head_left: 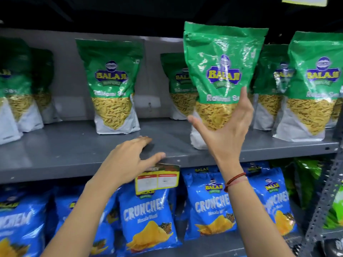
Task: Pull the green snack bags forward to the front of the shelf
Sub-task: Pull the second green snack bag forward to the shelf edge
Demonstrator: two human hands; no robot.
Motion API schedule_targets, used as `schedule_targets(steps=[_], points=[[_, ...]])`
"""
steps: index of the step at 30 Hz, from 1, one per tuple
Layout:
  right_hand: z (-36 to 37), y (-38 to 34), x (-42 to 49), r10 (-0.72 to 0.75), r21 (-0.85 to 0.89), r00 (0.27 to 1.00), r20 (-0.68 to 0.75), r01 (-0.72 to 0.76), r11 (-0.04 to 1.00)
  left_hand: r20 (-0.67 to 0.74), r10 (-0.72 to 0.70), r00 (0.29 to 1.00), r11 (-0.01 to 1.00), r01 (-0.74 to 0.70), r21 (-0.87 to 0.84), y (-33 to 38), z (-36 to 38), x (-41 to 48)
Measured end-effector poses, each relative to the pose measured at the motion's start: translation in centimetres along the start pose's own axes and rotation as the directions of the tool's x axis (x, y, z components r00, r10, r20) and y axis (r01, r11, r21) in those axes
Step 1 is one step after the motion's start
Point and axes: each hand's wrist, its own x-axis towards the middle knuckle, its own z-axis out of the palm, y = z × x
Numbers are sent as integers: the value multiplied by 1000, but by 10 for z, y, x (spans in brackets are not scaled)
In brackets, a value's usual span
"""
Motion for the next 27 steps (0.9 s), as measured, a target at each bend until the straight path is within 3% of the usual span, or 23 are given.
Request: schedule_targets(steps=[8, 11, 13, 16, 21, 27], points=[[104, -105, -25, -139, 45, 988, 73, 135, 990, -159, -172, 972, 980, 186, 77, -110, -43, -60], [156, -129, -33, -88, 64, 961, 261, 73, 995, -182, -177, 967, 973, 200, 117, -139, -50, -72], [189, -137, -36, -14, 14, 909, 417, 9, 1000, -184, -156, 971, 975, 181, 129, -153, -51, -75], [227, -139, -38, 106, -63, 835, 540, -86, 994, -230, -133, 964, 975, 168, 143, -163, -48, -77], [254, -137, -42, 207, -217, 822, 531, -104, 971, -328, -106, 939, 974, 165, 157, -161, -41, -80], [254, -137, -45, 180, -254, 854, 488, -59, 965, -395, -62, 917, 976, 139, 169, -162, -38, -79]])
